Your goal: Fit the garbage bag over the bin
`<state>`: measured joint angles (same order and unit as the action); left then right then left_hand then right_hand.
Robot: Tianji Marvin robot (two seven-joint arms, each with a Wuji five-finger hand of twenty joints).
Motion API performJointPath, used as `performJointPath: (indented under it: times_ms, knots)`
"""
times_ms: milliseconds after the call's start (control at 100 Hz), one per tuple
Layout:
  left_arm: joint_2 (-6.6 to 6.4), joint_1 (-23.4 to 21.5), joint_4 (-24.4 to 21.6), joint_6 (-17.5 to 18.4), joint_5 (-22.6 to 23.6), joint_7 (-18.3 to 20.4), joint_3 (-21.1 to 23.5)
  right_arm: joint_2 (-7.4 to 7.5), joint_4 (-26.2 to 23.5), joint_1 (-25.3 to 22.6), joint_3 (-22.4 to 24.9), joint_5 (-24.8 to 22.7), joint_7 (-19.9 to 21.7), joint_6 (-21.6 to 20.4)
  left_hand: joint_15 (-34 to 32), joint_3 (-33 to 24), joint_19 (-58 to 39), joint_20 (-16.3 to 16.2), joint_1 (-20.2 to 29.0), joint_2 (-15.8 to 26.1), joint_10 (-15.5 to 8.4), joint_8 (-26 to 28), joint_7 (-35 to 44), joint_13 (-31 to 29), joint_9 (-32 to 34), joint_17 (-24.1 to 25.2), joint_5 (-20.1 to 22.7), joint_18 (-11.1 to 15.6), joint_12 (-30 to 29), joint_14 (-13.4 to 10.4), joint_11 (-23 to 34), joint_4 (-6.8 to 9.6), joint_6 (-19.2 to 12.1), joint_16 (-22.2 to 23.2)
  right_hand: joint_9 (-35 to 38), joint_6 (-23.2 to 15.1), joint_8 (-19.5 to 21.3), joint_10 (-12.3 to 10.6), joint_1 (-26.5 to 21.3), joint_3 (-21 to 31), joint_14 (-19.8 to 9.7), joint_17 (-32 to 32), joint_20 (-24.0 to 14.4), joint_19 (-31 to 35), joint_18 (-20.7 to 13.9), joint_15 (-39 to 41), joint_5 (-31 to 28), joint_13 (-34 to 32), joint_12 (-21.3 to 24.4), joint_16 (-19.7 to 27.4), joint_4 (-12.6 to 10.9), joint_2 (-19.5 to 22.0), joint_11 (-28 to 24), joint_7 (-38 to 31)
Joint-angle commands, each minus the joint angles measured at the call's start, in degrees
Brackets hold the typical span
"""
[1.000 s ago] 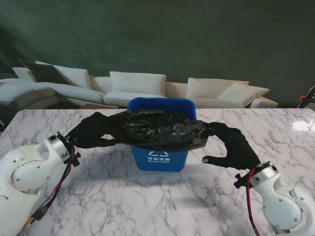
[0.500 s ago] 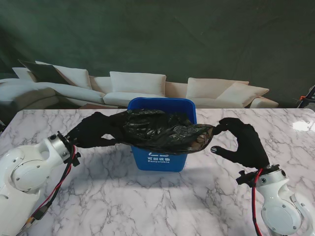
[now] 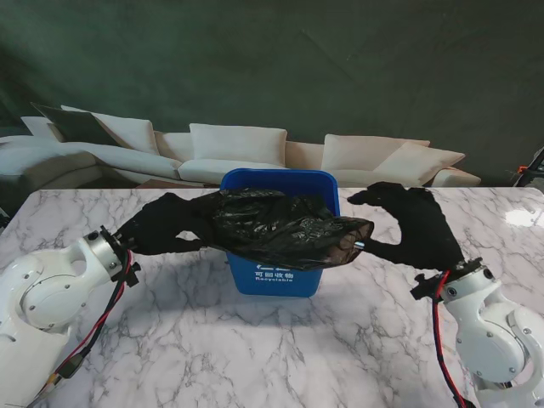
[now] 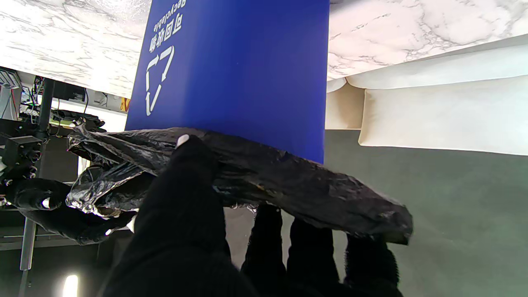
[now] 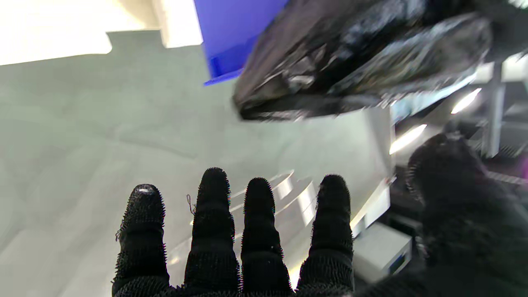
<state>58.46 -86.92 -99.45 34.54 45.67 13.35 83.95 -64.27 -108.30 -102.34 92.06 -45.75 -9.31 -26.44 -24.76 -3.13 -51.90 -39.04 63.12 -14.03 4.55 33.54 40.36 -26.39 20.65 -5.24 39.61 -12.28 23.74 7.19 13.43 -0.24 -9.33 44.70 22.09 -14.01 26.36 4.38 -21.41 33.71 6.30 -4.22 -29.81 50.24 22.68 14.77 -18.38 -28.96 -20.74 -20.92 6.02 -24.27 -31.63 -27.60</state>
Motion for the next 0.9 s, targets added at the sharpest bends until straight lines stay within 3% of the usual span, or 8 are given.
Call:
performJointPath:
  times_ms: [0,270,510,660,790,830,860,890]
  knots:
    - [-0.02,0.04,0.7,-0.17,0.05,0.93,-0.52,0.98,-1.55,2.87,-1.94,-1.74,0.14,0.22,0.62,-0.64,1.78,-1.28,0.34,-0.44,-0.23,0.84,1.07,-0.26,0.73,0.47,1.82,-0.13,0.27,-0.71,1.86,0.94,-0.22,0.51,-2.44,3.17,-1.45,0.32,2.94,0.95,0.38,1.11,0.89,-1.78,-1.47,-2.74,1.98,2.0,1.02,1.47,-1.35,-2.31,1.74,0.86]
    - [0.06,-0.01,0.79,-0.32,-0.01,0.53,-0.63,2.8,-0.41,12.21,-9.35,-4.26,8.53,-0.44,0.6,-0.62,1.8,-1.28,0.33,-0.47,-0.22,0.88,0.99,-0.31,0.77,0.44,1.79,-0.13,0.27,-0.65,1.87,0.93,-0.2,0.5,-6.52,15.56,-1.64,2.19,9.03,0.84,0.75,1.93,3.53,-4.02,-0.66,-4.39,3.53,3.29,2.36,2.67,-0.77,-4.41,2.47,5.44]
    - [0.11,-0.24,0.58,-0.66,0.0,0.39,-0.61,3.44,0.54,16.31,-14.8,-3.44,13.42,0.6,0.56,-0.64,1.79,-1.3,0.35,-0.45,-0.2,0.92,0.98,-0.34,0.8,0.44,1.76,-0.13,0.28,-0.66,1.88,0.93,-0.17,0.51,-5.98,16.31,4.33,3.17,9.09,2.3,1.0,2.07,4.9,-4.24,0.1,-4.3,-4.03,3.19,2.28,2.64,-0.79,-6.16,2.3,0.31]
    - [0.13,-0.32,0.62,-0.75,-0.06,0.33,-0.64,3.66,2.07,17.49,-18.11,-5.41,13.39,1.21,0.57,-0.63,1.78,-1.31,0.32,-0.39,-0.21,0.93,0.94,-0.32,0.77,0.43,1.72,-0.13,0.27,-0.67,1.85,0.92,-0.21,0.5,-3.69,13.86,14.41,3.37,4.1,0.5,1.06,0.2,4.74,-1.43,0.67,-2.34,-7.22,0.95,-1.67,1.62,-1.12,-6.11,-1.58,-8.6]
    - [0.12,-0.33,0.61,-0.94,-0.14,0.47,-0.76,3.55,3.74,19.1,-20.45,-5.13,12.91,2.26,0.55,-0.61,1.79,-1.3,0.33,-0.43,-0.26,0.97,0.96,-0.36,0.79,0.43,1.76,-0.1,0.27,-0.66,1.86,0.92,-0.27,0.51,-0.94,7.97,21.18,2.56,-11.64,-10.09,0.76,-0.17,6.31,0.4,1.23,-0.58,-11.17,-0.67,-4.4,1.13,-3.08,-0.13,-3.84,-19.76]
    - [0.11,-0.34,0.58,-0.97,-0.14,0.51,-0.76,3.56,3.88,19.48,-20.86,-4.96,13.32,2.78,0.54,-0.66,1.82,-1.29,0.43,-0.41,-0.19,0.97,0.95,-0.36,0.82,0.47,1.73,-0.11,0.27,-0.64,1.87,0.95,-0.24,0.51,0.36,4.06,17.14,2.0,-19.15,-14.66,0.5,-0.16,6.93,0.71,1.49,0.18,-11.54,-1.55,-5.41,0.7,-2.83,0.31,-4.56,-26.85]
    - [0.12,-0.37,0.55,-0.99,-0.16,0.49,-0.74,3.5,4.06,19.77,-21.24,-4.83,13.21,3.28,0.56,-0.62,1.82,-1.29,0.36,-0.37,-0.22,0.97,0.94,-0.32,0.76,0.45,1.72,-0.11,0.27,-0.65,1.85,0.93,-0.21,0.5,1.52,1.24,14.9,1.36,-20.31,-9.53,0.32,-0.25,7.19,0.9,1.65,0.87,-11.65,-2.19,-6.44,0.21,-1.79,-1.06,-5.36,-32.0]
    - [0.14,-0.4,0.53,-0.98,-0.15,0.41,-0.71,3.4,4.27,20.03,-21.54,-4.71,12.85,3.67,0.54,-0.63,1.82,-1.29,0.39,-0.37,-0.21,0.97,0.93,-0.35,0.81,0.47,1.71,-0.13,0.27,-0.63,1.87,0.94,-0.28,0.51,3.43,-0.86,15.22,0.45,-16.84,4.08,-0.03,-0.49,7.28,1.12,1.86,1.9,-14.25,-3.35,-7.52,-0.51,1.94,-3.11,-6.2,-34.04]
